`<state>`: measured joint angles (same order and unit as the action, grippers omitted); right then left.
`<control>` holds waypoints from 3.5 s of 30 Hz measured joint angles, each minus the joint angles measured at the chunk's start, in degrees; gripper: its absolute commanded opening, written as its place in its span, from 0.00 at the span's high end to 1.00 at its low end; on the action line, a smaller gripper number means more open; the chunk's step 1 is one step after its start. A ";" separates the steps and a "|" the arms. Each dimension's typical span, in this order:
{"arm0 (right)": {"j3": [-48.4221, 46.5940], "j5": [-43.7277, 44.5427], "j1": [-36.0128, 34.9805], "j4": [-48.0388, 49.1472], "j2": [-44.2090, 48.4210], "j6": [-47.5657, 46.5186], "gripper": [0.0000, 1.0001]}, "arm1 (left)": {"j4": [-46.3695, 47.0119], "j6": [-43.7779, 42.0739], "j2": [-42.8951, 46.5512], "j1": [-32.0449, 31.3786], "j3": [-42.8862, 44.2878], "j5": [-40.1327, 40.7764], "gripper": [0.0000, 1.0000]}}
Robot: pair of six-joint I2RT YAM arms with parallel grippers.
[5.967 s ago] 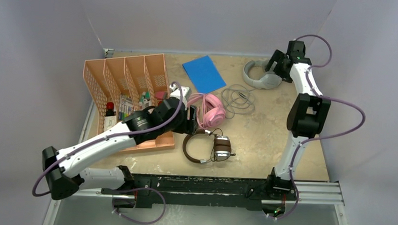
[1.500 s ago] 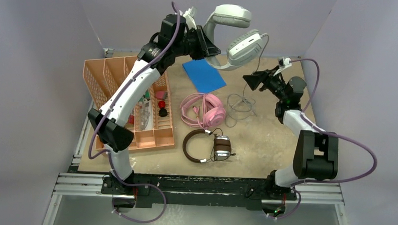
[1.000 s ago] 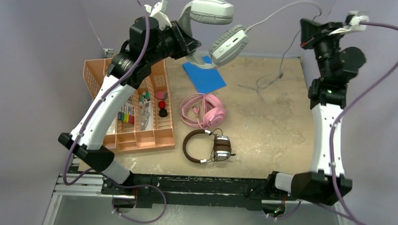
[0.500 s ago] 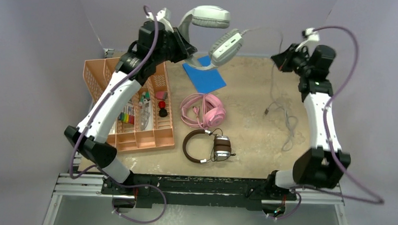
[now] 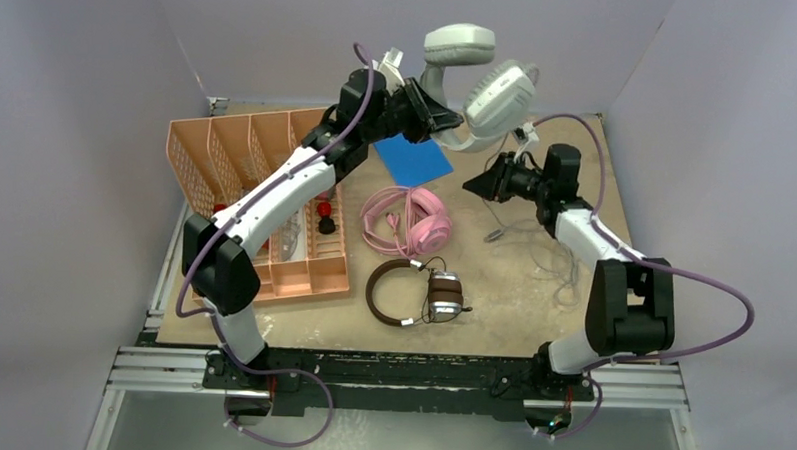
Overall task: Wrap the headphones
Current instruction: Pick up the headphones from the center of the board.
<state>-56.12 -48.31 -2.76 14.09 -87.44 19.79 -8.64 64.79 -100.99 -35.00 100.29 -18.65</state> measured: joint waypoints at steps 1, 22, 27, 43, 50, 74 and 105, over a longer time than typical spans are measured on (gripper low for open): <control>2.75 -0.44 -0.28 4.17 0.66 1.36 0.53 | 2.69 2.56 -0.31 0.00 -0.85 -0.33 1.00; 24.13 10.32 -0.90 55.04 -1.73 11.47 1.00 | 3.98 9.01 4.57 -0.81 1.20 4.90 1.00; 14.38 18.86 -5.07 31.08 1.36 8.15 1.00 | -2.43 6.84 5.20 -0.87 1.25 18.23 1.00; 0.42 29.42 -21.75 -11.28 0.98 -12.35 1.00 | 8.70 15.52 -2.23 -0.74 1.36 27.21 1.00; 6.93 34.32 -26.73 -15.19 10.99 -15.56 1.00 | 8.87 12.83 -6.51 0.66 2.91 28.87 1.00; 1.66 51.41 -30.62 -33.79 34.58 -18.49 1.00 | -7.15 -2.62 -16.65 2.54 18.69 32.59 1.00; 2.62 46.42 -13.90 -28.20 22.60 -8.85 0.09 | 0.39 2.19 -12.72 4.87 9.84 -0.20 1.00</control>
<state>-53.49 -1.89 -16.67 -14.11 -64.84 10.94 -8.25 66.98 -113.71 -30.13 110.13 -18.85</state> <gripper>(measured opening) 0.857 0.135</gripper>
